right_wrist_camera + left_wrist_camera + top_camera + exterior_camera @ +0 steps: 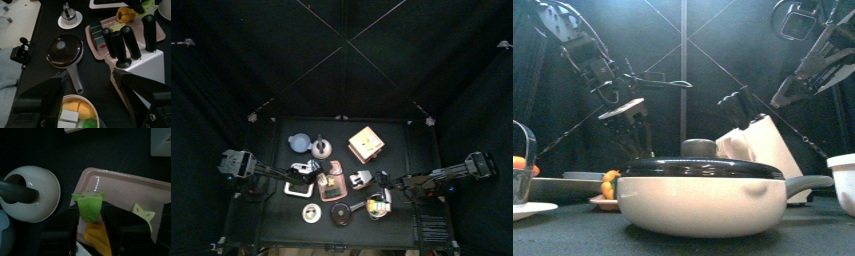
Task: Place starfruit top on stove
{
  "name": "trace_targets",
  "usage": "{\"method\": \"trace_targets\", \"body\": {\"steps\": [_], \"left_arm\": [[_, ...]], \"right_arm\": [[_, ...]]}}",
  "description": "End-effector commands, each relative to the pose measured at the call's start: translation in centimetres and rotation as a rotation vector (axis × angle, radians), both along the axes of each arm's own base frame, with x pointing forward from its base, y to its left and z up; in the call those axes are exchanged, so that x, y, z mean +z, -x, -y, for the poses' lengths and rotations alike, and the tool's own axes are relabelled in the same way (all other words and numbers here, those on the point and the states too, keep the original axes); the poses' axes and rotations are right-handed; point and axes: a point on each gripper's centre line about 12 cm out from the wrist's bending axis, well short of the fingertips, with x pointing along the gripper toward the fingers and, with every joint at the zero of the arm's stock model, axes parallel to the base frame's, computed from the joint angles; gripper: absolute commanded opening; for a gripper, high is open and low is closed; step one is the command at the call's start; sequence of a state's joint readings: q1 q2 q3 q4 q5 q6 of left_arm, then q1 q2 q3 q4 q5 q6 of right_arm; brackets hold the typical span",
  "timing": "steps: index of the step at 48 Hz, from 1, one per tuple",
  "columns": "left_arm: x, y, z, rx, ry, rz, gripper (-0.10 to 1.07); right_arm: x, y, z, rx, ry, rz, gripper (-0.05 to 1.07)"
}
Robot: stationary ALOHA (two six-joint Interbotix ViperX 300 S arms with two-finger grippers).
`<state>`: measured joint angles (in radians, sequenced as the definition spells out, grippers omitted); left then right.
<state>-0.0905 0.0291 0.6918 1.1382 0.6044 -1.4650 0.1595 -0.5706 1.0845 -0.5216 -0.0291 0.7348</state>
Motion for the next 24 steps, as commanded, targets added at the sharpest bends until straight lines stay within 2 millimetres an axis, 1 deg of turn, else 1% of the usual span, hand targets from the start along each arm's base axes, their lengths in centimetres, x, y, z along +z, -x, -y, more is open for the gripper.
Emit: {"method": "trace_targets", "body": {"steps": [1, 14, 24], "left_arm": [[1.1, -0.3, 0.1, -0.002, 0.002, 0.034, 0.62], [2.3, -0.4, 1.5, -0.043, 0.001, 0.067, 0.62], [2.8, -0.4, 2.1, -0.064, 0.001, 0.080, 0.62]], "right_arm": [[0.6, -0.2, -0.1, 0.001, -0.007, 0.019, 1.00], [0.5, -0.1, -0.1, 0.001, -0.007, 0.018, 1.00], [0.6, -0.2, -0.1, 0.002, -0.007, 0.020, 1.00]]}}
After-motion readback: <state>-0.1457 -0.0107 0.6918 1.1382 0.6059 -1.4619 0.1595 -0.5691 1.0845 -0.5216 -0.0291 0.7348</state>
